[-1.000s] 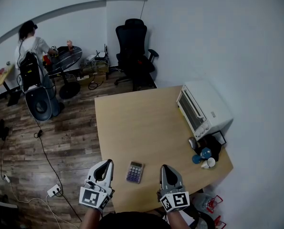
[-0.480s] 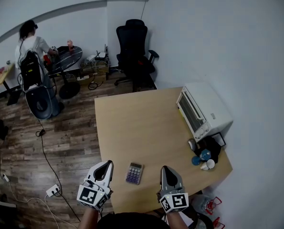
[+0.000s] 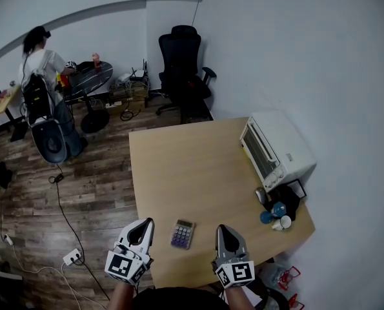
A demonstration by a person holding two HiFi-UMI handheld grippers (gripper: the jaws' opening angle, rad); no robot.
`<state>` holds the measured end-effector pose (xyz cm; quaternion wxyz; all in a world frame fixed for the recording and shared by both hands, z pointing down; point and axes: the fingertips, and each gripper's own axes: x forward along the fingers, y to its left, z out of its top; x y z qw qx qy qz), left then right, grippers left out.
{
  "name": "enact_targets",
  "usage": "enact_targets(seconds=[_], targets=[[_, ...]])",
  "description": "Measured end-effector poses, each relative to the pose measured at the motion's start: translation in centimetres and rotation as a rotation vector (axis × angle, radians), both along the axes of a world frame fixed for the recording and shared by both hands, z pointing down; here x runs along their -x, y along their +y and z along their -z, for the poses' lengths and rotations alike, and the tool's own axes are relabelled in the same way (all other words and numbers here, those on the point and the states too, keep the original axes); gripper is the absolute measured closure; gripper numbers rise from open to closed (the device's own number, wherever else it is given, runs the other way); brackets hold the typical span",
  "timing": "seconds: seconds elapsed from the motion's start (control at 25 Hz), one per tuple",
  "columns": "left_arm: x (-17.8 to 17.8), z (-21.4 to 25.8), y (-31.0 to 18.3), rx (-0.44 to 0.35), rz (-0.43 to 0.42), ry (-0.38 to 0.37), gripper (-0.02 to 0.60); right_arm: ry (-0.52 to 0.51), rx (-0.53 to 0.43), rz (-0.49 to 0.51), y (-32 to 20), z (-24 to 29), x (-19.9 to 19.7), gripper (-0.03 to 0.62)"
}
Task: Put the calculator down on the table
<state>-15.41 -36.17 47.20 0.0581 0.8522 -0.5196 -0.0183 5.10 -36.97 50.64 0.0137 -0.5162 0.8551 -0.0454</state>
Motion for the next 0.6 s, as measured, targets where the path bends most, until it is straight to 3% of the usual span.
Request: enact_targets(seconds=[0.6], targets=[[0.4,-0.5,0.3,-0.008,0.011,0.026,0.581,-0.016,0.013,-0.015,-0.6,-0.9,-1.3,0.586]])
